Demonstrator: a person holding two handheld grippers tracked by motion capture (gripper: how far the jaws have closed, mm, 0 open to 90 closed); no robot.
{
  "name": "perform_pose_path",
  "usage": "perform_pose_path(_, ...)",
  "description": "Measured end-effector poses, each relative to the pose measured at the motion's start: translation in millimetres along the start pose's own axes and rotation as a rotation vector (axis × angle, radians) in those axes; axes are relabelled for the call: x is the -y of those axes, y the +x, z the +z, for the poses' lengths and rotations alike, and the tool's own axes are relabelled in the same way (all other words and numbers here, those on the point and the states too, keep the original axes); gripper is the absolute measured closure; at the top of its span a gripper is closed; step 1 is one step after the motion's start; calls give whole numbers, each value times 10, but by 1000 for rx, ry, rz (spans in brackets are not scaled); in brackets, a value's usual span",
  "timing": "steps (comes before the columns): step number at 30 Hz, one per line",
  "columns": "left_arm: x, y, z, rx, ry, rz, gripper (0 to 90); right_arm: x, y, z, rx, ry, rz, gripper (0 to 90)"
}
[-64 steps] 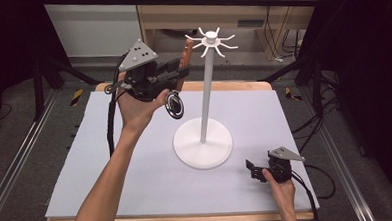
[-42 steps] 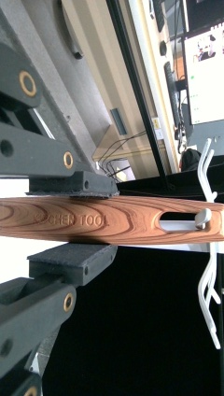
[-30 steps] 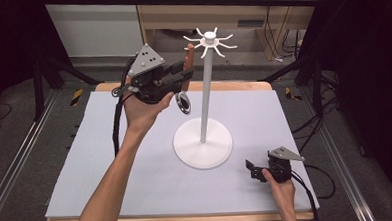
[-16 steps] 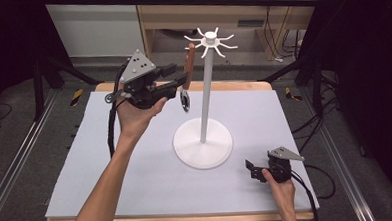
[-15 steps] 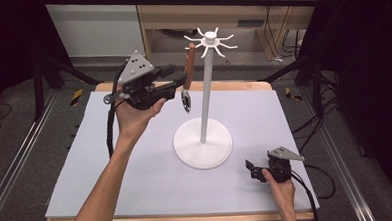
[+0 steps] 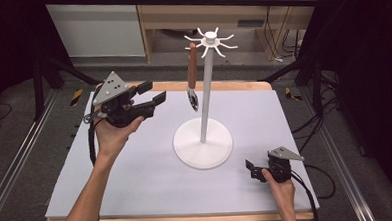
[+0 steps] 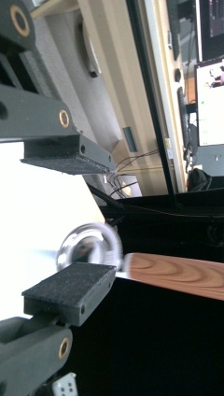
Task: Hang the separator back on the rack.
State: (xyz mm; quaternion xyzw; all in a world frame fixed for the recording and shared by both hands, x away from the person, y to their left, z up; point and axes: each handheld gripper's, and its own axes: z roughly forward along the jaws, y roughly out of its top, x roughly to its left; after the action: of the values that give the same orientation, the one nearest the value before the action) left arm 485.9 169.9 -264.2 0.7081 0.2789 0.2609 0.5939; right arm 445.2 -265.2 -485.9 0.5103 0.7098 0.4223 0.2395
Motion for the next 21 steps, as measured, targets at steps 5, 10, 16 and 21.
perform_pose_path(5,261,32,-83,-11,28,-16,422,0,1,1,3,-1,-3,54)
perform_pose_path(10,588,46,-155,-28,75,-27,408,-1,0,1,3,0,-1,55)
perform_pose_path(16,904,46,-220,-43,135,-25,398,-1,1,1,4,1,2,55)
perform_pose_path(21,1117,57,-292,-49,154,-39,388,0,3,-2,6,0,3,55)
